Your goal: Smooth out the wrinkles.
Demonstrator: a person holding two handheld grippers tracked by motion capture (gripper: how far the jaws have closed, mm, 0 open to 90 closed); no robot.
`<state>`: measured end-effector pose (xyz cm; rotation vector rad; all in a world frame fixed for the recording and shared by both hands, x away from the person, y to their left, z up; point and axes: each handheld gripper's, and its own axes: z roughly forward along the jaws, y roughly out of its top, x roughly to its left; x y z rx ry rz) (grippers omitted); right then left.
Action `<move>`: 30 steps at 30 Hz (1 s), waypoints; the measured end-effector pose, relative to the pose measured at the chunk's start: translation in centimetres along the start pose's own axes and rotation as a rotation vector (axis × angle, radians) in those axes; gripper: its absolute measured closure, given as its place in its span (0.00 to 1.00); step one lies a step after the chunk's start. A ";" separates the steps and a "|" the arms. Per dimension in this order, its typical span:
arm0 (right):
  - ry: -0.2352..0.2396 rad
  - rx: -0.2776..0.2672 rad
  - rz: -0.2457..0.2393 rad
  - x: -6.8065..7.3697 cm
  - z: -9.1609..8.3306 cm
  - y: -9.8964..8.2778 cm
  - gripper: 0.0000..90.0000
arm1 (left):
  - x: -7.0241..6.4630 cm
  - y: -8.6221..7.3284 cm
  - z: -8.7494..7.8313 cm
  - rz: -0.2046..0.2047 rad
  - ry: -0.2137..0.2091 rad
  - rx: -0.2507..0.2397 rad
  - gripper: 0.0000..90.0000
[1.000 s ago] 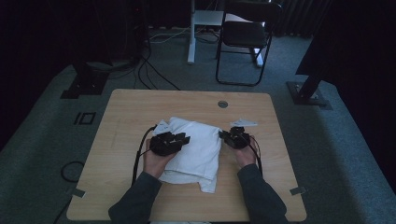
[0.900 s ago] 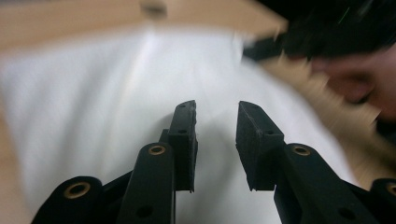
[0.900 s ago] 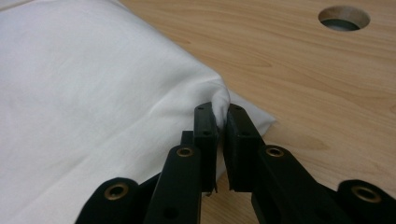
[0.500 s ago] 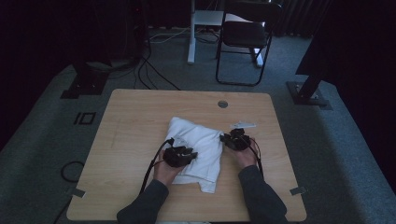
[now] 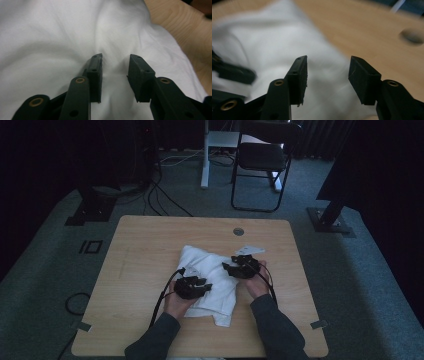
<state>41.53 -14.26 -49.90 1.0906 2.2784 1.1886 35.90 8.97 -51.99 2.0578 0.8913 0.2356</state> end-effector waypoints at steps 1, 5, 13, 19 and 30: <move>-0.006 0.042 0.010 -0.1 1.4 -0.4 0.57 | 0.0 0.1 -0.1 0.003 -0.005 -0.001 0.67; 0.021 0.074 0.036 -0.4 2.4 -1.0 0.78 | -0.1 0.7 -1.2 0.023 -0.013 -0.022 0.62; -0.003 0.067 0.005 -0.3 2.1 -1.4 1.00 | 4.8 4.8 -4.5 -0.019 0.153 -0.144 0.59; -0.005 0.063 0.003 -0.5 1.6 -1.9 1.00 | 7.9 6.8 -1.8 -0.028 0.192 -0.103 0.58; -0.055 -0.028 0.010 -1.5 -0.5 -1.7 0.67 | 9.5 6.0 0.8 -0.096 0.185 0.002 0.66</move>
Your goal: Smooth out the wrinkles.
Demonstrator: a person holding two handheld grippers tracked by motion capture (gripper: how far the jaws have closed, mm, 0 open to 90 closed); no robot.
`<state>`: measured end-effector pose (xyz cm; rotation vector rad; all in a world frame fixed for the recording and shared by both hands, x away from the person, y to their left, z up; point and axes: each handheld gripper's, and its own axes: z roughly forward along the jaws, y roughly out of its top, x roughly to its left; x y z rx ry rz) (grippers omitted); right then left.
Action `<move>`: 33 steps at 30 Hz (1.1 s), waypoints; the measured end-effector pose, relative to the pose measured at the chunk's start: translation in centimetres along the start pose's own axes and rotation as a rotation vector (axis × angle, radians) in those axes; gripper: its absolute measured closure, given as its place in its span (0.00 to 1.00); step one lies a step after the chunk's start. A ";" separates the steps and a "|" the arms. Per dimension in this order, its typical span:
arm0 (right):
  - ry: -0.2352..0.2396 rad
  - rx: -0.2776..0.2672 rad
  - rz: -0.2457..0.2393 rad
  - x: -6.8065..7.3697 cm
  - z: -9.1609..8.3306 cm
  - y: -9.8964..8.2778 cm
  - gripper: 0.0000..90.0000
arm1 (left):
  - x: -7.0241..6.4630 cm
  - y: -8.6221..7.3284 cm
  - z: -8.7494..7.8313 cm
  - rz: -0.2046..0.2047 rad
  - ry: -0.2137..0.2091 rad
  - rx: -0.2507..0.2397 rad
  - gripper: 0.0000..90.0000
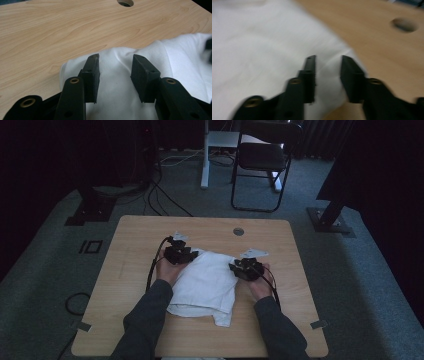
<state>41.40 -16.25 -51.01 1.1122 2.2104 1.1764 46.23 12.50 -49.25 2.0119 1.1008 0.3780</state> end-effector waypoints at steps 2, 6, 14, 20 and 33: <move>-0.073 -0.043 0.023 -0.7 -0.8 0.9 0.55 | -0.1 -0.1 0.2 0.012 0.005 0.012 0.67; -0.064 -0.004 0.031 -1.3 -0.3 1.1 0.59 | -0.1 -0.7 0.8 0.013 0.014 0.029 0.68; -0.026 -0.023 0.021 -1.9 -2.1 -0.3 0.97 | 0.0 -0.9 1.1 -0.014 0.013 0.040 0.70; -0.050 0.005 0.067 -3.1 -2.5 -2.2 0.99 | -0.4 -0.9 1.6 -0.026 0.031 0.051 0.72; 0.116 -0.044 0.044 2.3 -3.7 -1.7 0.57 | -0.9 -0.8 1.4 -0.019 0.036 0.042 0.71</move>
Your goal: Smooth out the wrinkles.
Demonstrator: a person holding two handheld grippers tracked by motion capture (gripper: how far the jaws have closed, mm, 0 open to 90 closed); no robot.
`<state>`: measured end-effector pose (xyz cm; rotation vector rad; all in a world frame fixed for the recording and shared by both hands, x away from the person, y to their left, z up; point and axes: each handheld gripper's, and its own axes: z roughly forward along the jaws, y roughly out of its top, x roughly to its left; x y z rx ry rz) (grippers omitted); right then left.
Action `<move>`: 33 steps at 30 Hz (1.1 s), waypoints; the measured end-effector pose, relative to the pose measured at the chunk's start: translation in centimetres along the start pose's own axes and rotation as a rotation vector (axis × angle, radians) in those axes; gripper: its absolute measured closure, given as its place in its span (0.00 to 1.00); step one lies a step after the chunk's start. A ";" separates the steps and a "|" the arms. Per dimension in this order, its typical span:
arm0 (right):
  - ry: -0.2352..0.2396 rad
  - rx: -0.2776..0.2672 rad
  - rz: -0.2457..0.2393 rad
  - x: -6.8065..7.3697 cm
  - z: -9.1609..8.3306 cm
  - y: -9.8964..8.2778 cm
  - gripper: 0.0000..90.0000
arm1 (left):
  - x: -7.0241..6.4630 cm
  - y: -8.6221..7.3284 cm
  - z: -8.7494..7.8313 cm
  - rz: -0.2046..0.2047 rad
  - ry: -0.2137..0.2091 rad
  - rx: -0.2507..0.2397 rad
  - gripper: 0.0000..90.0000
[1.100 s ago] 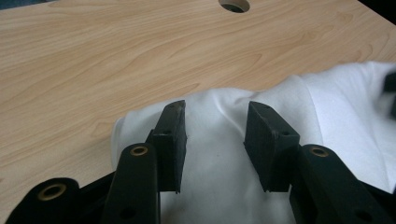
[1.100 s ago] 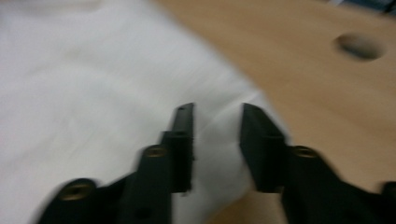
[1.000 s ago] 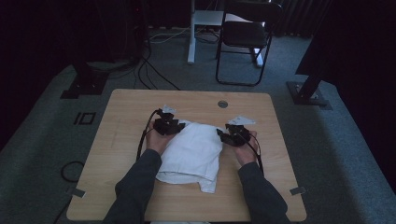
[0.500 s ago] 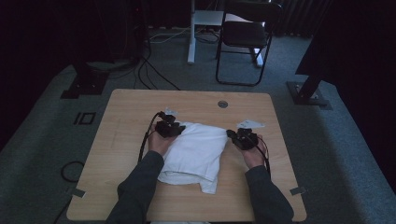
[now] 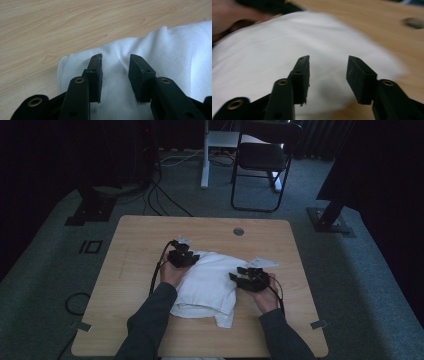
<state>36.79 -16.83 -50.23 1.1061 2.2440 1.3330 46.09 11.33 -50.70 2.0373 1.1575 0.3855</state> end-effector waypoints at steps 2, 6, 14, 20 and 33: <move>0.035 0.033 -0.020 1.0 1.2 -0.4 0.55 | 0.0 -0.1 0.0 -0.002 0.001 -0.002 0.71; 0.081 0.109 -0.050 2.1 3.8 -1.3 0.78 | 0.0 -0.1 -0.1 -0.002 -0.001 -0.003 0.71; 0.068 0.101 -0.118 2.7 0.5 -1.4 1.00 | -0.1 -0.2 -0.1 -0.002 0.002 -0.003 0.71; 0.056 0.105 -0.101 2.2 -2.6 -3.3 1.00 | -0.6 -0.2 0.1 0.012 -0.014 0.003 0.71; 0.086 0.104 -0.151 5.2 -2.6 -5.7 0.55 | -1.3 -0.2 0.0 0.030 0.005 0.005 0.67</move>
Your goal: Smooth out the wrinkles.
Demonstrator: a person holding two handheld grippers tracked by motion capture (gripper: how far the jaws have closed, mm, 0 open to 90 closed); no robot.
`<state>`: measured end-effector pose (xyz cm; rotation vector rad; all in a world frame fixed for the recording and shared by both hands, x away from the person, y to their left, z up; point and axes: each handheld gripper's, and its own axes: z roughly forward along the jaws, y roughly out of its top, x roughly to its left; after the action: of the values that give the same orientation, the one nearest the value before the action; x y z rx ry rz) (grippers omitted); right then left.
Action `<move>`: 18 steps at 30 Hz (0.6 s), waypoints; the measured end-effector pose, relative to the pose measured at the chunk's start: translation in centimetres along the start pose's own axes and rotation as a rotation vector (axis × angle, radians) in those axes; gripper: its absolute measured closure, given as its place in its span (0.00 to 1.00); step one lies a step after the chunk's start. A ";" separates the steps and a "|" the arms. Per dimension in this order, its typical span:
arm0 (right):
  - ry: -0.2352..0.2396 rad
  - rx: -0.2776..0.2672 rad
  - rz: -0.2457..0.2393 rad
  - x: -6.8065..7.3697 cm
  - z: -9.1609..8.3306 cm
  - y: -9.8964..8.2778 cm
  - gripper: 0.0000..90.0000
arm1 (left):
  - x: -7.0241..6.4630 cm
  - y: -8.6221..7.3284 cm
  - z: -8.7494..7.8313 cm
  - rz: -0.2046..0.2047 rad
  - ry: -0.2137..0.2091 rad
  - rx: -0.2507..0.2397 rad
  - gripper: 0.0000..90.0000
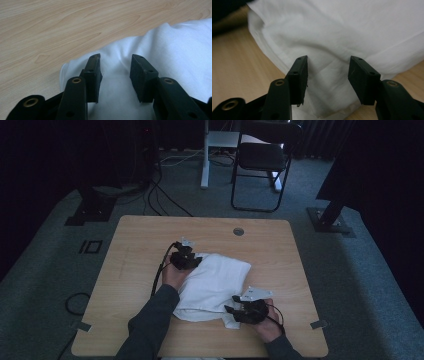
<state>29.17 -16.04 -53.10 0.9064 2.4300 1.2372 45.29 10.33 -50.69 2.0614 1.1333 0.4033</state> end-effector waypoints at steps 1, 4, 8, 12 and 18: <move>-0.002 0.015 -0.001 0.0 0.4 -0.1 0.56 | 0.0 0.0 0.0 -0.003 -0.004 0.002 0.67; -0.015 0.076 -0.017 0.0 0.7 -0.5 0.97 | 0.1 -0.1 0.1 0.004 -0.005 0.004 0.67; -0.012 0.040 -0.018 0.0 -1.5 -0.9 0.98 | 0.0 -0.1 0.2 0.026 -0.007 0.010 0.67; -0.024 0.012 0.004 -0.1 -3.2 -1.7 0.98 | -0.3 -0.2 0.4 0.040 -0.012 0.015 0.67; -0.085 0.019 0.077 -1.5 -5.4 -4.2 1.00 | -0.3 -0.3 0.8 0.044 -0.017 0.021 0.67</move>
<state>25.95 -22.30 -53.24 1.0458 2.3641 1.1781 45.39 9.80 -51.42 2.1075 1.0879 0.3962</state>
